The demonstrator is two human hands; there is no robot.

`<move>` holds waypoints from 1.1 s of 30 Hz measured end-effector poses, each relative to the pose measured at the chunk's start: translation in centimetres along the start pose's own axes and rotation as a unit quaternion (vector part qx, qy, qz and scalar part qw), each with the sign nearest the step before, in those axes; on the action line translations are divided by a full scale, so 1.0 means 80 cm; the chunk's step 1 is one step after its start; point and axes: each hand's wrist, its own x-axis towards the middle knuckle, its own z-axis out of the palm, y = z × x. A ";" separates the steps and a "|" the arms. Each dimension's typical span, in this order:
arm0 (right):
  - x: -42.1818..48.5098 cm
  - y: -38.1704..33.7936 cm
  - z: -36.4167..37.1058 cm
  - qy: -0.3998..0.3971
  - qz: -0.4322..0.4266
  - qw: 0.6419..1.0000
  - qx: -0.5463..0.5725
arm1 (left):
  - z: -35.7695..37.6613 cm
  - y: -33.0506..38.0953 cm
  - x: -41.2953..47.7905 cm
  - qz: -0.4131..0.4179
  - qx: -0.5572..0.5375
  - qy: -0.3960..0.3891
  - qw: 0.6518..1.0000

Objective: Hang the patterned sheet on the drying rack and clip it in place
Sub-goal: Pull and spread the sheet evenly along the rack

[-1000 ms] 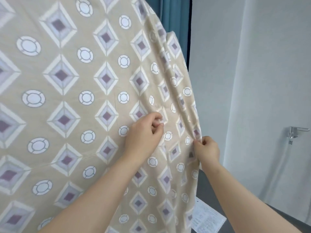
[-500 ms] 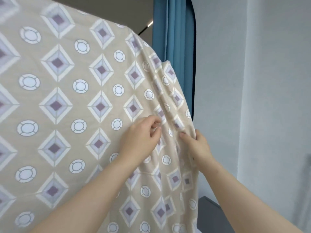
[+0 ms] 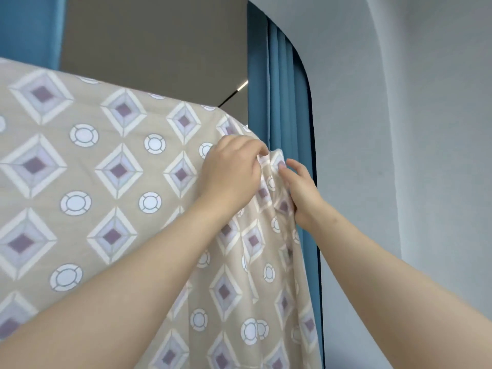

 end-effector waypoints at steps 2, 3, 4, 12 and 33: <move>0.006 -0.010 0.003 0.008 -0.008 0.999 -0.039 | -0.003 -0.007 0.024 0.059 0.063 -0.001 0.996; 0.009 -0.013 0.003 0.011 -0.015 0.998 -0.056 | -0.004 -0.009 0.034 0.077 0.104 -0.038 0.991; 0.012 -0.015 0.004 0.020 -0.024 0.997 -0.073 | -0.005 -0.010 0.043 0.084 0.148 -0.097 0.981; 0.026 -0.010 -0.012 0.083 -0.084 0.986 -0.122 | 0.022 -0.009 0.080 0.100 0.345 -0.360 0.861; 0.058 0.026 -0.023 -0.069 0.022 0.970 -0.234 | 0.040 -0.023 0.083 0.116 0.250 -0.354 0.893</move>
